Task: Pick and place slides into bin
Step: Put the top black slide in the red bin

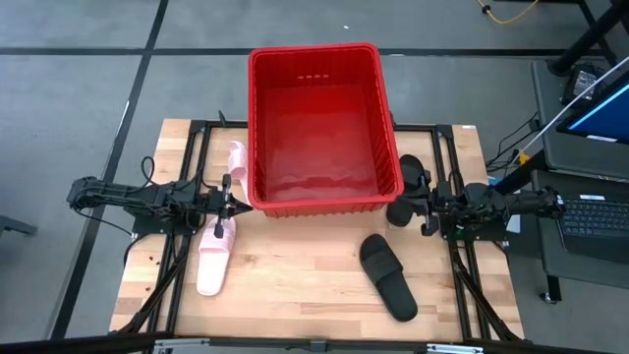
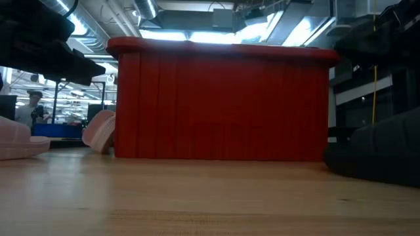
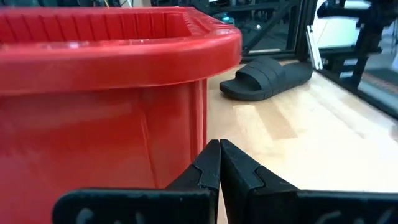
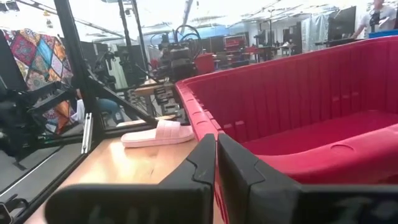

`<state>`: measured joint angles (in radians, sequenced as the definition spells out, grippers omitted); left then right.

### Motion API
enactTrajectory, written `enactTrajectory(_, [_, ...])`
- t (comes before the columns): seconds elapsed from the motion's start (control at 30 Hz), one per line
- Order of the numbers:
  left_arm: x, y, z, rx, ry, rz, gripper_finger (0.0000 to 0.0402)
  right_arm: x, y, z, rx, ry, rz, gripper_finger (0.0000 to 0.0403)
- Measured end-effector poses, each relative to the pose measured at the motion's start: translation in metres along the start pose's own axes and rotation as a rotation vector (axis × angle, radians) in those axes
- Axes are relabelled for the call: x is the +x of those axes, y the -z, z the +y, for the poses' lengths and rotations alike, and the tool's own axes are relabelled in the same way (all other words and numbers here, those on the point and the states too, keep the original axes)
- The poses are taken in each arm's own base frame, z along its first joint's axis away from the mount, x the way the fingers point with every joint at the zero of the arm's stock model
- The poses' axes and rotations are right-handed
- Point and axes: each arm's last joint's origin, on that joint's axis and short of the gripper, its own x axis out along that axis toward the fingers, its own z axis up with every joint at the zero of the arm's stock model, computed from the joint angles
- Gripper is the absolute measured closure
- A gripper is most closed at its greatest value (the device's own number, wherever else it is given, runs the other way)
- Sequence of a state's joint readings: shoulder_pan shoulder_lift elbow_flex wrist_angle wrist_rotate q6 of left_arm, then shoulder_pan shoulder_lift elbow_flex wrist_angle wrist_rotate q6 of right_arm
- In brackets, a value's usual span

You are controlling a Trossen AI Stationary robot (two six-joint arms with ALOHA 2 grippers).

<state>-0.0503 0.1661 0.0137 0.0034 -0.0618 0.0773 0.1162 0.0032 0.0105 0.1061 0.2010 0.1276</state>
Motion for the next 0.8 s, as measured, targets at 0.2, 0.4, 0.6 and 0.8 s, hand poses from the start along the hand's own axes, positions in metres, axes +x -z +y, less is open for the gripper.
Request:
enactTrajectory(0.2, [0.0, -0.0001, 0.0002, 0.145, -0.007, 0.0, 0.04, 0.0, -0.0001, 0.0001, 0.006, -0.003, -0.001, 0.0382])
enactTrajectory(0.4, [0.0, 0.0, 0.0002, 0.146, -0.007, 0.0, 0.04, 0.0001, 0.0001, 0.0001, 0.057, -0.005, -0.001, 0.0382])
enactTrajectory(0.6, [0.0, 0.0, -0.0002, 0.132, 0.005, -0.001, 0.04, 0.0001, 0.0004, 0.0002, 0.078, -0.008, 0.0, 0.0382])
enactTrajectory(0.8, [0.0, 0.0, -0.0002, 0.015, 0.005, -0.001, 0.04, 0.0001, 0.0006, 0.0002, 0.082, -0.008, 0.002, 0.039])
